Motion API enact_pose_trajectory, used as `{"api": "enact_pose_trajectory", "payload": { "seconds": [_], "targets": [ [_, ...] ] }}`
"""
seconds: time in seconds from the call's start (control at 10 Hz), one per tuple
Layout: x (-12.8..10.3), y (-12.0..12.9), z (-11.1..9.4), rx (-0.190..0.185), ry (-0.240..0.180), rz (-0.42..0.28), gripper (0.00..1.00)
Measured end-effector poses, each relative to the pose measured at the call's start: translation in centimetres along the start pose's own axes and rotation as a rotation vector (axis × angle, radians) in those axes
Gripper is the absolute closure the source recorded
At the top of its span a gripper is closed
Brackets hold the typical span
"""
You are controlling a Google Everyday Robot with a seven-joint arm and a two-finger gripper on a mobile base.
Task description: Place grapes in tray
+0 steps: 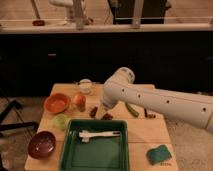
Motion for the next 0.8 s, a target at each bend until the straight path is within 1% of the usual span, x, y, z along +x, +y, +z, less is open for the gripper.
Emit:
{"api": "enact_pose_trajectory", "payload": {
  "seconds": [0.1,0.2,0.3,0.4,0.6,0.8],
  "targets": [
    [-0.1,0.1,0.0,0.000,-0.002,0.001,0.20],
    [0.0,-0.1,0.2,0.008,-0.004,0.021,0.20],
    [0.1,-0.7,1.2,0.019,-0.005,0.062,0.20],
    [0.0,-1.3,2.6,0.033,-0.002,0.100,0.20],
    [-0.3,-2.5,5.0,0.049,0.004,0.164,0.20],
    [-0.9,-3.6,6.3,0.059,0.014,0.202,0.20]
  ]
}}
